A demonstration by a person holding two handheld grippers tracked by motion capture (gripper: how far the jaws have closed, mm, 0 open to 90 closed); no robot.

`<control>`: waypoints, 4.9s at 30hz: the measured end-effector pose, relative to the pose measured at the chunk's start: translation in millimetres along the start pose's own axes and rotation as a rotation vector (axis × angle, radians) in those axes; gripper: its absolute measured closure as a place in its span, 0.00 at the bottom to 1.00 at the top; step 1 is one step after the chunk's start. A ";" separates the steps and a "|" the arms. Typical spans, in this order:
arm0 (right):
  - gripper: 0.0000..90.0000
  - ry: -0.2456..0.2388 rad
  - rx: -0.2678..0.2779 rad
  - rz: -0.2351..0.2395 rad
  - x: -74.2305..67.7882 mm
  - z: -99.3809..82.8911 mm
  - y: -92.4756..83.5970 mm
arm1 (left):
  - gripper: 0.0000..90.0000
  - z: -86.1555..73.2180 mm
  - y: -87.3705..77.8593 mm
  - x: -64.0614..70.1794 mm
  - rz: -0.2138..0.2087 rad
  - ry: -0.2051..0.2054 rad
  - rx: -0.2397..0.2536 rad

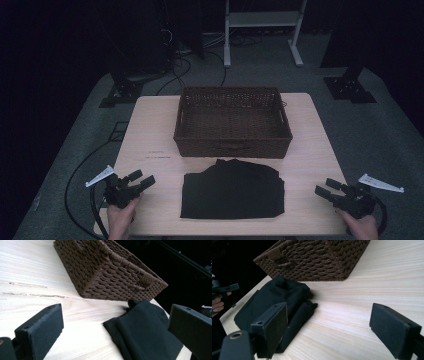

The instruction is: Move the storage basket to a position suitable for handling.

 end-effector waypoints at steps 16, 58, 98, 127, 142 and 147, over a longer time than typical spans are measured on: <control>0.16 -0.032 -0.026 0.009 -23.3 10.3 18.1 | 0.00 -2.8 11.8 6.1 -0.031 0.014 -0.046; 0.16 0.019 -0.207 0.054 -53.1 7.8 75.2 | 0.00 -30.8 65.9 43.9 -0.020 -0.119 -0.169; 0.22 0.137 -0.322 0.099 -69.3 -1.2 107.8 | 0.10 -53.0 117.0 72.3 -0.060 -0.115 -0.325; 0.76 0.152 -0.395 0.191 -86.8 -7.4 136.5 | 0.74 -54.6 132.4 69.0 -0.146 -0.126 -0.411; 0.85 0.143 -0.364 0.221 -87.8 -7.0 128.8 | 0.84 -52.7 125.3 71.1 -0.218 -0.154 -0.368; 0.85 0.139 -0.349 0.231 -89.2 -5.1 125.7 | 0.85 -50.2 122.6 70.3 -0.250 -0.172 -0.353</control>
Point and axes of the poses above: each handheld gripper's, and its own axes: y roughly forward along the jaws, z roughly out of its top, x roughly to its right, the point moved 5 cm from there along y, roughly forward along the jaws, and after that the axes turned 14 degrees about -x, right-handed, at the moved point
